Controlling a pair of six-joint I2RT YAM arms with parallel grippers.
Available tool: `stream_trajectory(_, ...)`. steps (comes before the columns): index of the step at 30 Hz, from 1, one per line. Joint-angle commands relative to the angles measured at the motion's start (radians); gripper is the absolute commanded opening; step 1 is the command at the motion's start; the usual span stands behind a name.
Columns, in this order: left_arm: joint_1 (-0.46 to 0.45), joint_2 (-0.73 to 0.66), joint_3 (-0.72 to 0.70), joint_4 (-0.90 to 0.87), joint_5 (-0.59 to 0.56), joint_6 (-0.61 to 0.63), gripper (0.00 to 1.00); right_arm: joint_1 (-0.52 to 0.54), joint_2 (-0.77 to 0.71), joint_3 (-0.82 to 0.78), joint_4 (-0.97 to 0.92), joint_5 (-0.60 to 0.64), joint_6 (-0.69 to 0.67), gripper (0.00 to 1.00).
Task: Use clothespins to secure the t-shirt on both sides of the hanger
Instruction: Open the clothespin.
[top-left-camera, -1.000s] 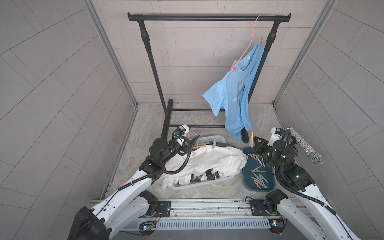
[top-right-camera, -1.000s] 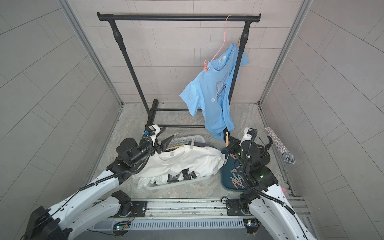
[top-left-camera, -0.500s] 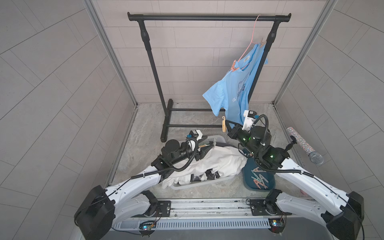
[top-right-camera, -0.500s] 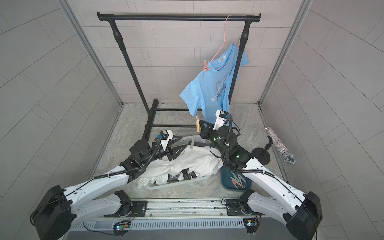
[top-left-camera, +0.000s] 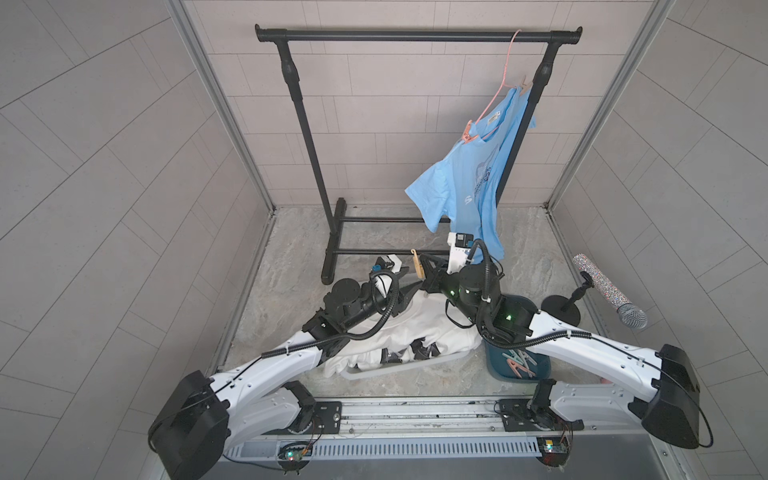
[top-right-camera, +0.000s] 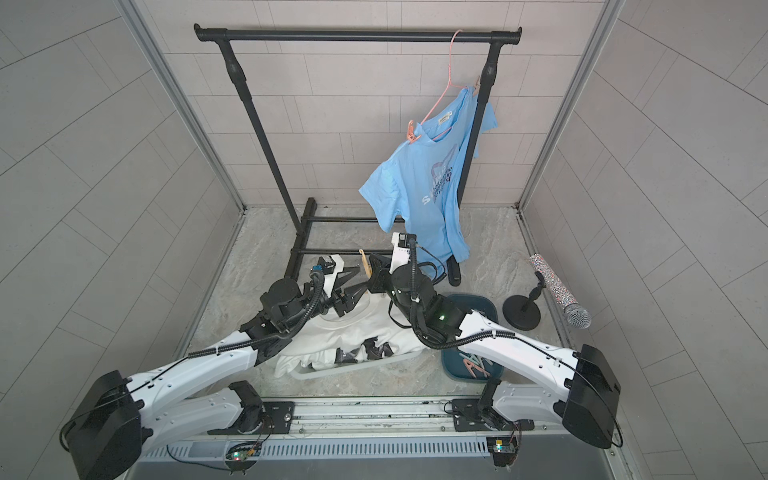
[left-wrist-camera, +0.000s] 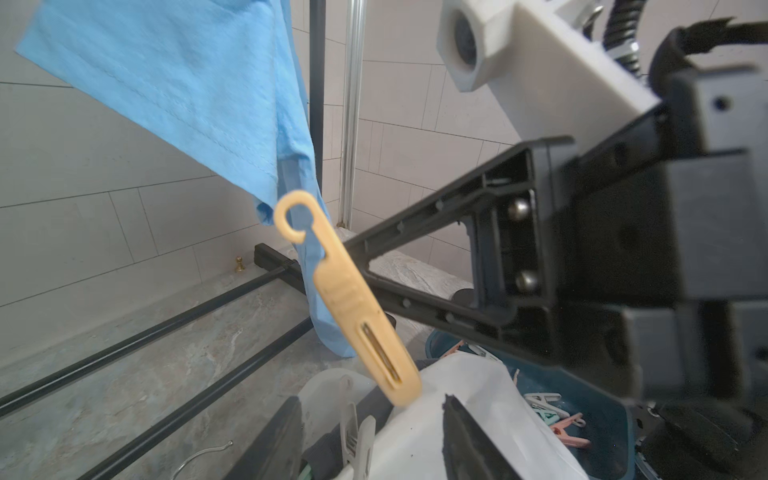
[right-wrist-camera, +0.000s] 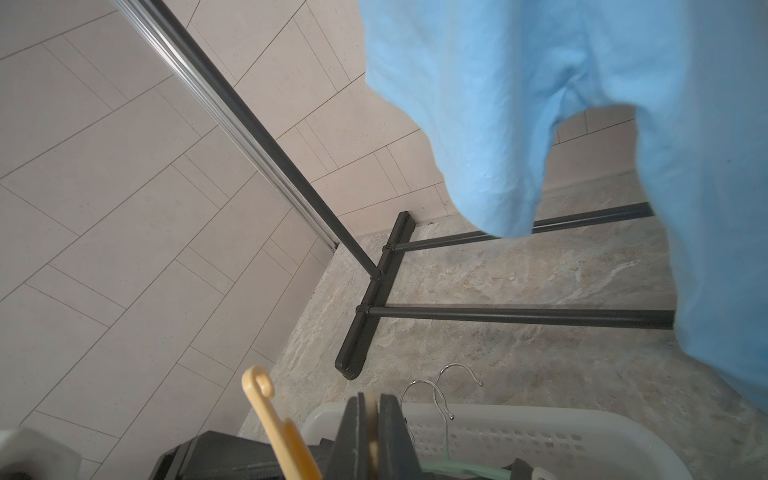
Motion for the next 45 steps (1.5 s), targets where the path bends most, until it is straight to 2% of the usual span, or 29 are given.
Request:
stream_trajectory(1,0.006,-0.014,-0.009,0.083,-0.001,-0.044,0.50,0.015,0.017,0.025,0.034,0.070,-0.034,0.00)
stream_trajectory(5,0.006,-0.008,-0.016,0.096,-0.009,-0.063,0.38,0.035,0.040,0.028,0.055,0.074,-0.051,0.00)
stream_trajectory(12,0.012,-0.004,-0.012,0.082,-0.010,-0.065,0.24,0.040,0.063,0.037,0.077,0.066,-0.048,0.00)
stream_trajectory(14,0.012,-0.001,-0.007,0.066,0.002,-0.060,0.30,0.041,0.067,0.038,0.087,0.065,-0.043,0.00)
stream_trajectory(16,0.012,0.003,0.000,0.044,0.019,-0.048,0.43,0.041,0.071,0.038,0.101,0.062,-0.039,0.00)
stream_trajectory(17,0.012,0.004,0.000,0.038,0.020,-0.042,0.47,0.041,0.075,0.042,0.103,0.060,-0.037,0.00)
stream_trajectory(21,0.012,0.009,0.001,0.006,0.006,-0.017,0.48,0.042,0.078,0.045,0.110,0.060,-0.040,0.00)
stream_trajectory(29,0.012,0.003,0.001,0.000,-0.022,-0.009,0.33,0.046,0.094,0.045,0.108,0.040,-0.027,0.00)
stream_trajectory(36,0.014,-0.006,-0.006,0.022,-0.037,-0.001,0.29,0.055,0.102,0.042,0.104,0.039,-0.021,0.00)
stream_trajectory(38,0.014,-0.009,-0.006,0.022,-0.038,0.009,0.23,0.054,0.099,0.044,0.099,0.039,-0.021,0.00)
stream_trajectory(42,0.015,-0.023,-0.011,0.011,-0.044,0.031,0.03,0.056,0.088,0.045,0.073,0.039,-0.025,0.00)
stream_trajectory(45,0.014,-0.036,-0.013,-0.004,-0.047,0.046,0.01,0.055,0.065,0.044,0.043,0.040,-0.052,0.00)
